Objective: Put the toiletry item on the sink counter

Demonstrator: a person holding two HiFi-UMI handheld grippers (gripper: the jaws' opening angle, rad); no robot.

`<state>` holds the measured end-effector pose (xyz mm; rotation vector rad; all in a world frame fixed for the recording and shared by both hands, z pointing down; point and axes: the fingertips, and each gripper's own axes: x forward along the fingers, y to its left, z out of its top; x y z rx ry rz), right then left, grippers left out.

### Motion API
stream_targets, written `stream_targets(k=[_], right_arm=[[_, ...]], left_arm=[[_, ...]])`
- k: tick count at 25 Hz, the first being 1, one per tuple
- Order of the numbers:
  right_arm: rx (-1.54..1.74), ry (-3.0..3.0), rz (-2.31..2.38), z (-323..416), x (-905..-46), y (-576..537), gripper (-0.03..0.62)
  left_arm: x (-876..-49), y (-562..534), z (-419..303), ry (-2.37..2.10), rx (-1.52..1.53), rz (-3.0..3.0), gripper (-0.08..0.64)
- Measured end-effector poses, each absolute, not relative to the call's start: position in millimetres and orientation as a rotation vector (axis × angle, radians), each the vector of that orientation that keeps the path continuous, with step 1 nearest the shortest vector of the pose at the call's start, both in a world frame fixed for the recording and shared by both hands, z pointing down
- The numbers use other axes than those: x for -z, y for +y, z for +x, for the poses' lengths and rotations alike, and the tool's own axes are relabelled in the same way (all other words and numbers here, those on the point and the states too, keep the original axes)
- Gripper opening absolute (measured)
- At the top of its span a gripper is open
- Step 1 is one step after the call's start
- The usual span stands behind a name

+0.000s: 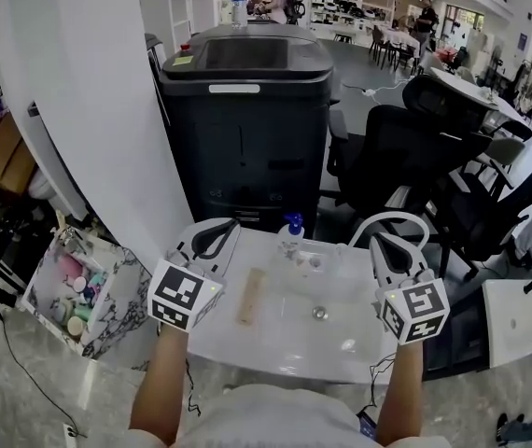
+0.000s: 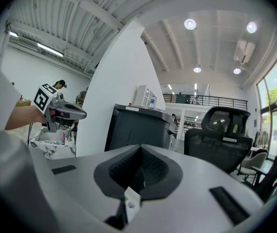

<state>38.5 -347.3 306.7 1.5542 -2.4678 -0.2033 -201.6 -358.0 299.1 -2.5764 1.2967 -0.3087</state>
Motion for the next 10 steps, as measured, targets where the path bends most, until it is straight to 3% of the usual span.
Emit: stream_targets(k=[10], right_arm=[[0.181, -2.474, 1.576, 41.4, -312.0, -345.7, -0.005]], left_arm=[[-296.2, -348.9, -198.0, 1.265, 0.180, -2.681, 0.009]])
